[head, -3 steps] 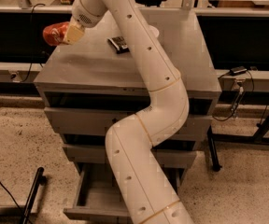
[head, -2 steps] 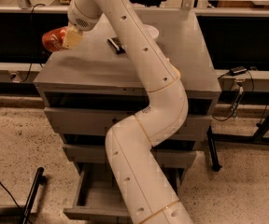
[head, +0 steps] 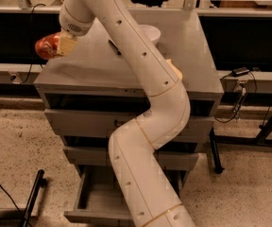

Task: Place coke can into bottom drawer

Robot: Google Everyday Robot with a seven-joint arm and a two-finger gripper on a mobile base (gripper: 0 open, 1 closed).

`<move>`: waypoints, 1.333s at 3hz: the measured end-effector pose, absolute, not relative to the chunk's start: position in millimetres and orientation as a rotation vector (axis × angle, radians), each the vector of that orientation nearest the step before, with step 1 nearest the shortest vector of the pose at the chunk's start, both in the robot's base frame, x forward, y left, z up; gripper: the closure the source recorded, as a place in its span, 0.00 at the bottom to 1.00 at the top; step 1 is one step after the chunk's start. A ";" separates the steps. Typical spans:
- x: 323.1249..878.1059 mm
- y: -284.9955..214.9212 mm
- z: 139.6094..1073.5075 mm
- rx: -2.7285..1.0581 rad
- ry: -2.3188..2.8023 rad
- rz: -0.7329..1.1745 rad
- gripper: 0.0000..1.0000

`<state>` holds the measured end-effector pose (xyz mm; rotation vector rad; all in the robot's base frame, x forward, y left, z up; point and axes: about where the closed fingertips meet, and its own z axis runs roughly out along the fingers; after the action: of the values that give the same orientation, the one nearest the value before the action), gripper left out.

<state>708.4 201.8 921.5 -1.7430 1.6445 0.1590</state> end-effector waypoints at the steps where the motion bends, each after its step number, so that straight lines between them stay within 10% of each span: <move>1: 690.1 201.9 919.5 -1.741 1.651 0.174 1.00; 4: 621.4 173.3 911.0 -1.644 1.771 0.251 1.00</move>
Offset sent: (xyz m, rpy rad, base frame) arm -0.0944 -0.0380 -0.0345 -0.0964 0.1586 -0.0329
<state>621.4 173.3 911.0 -1.6441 1.7707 0.2513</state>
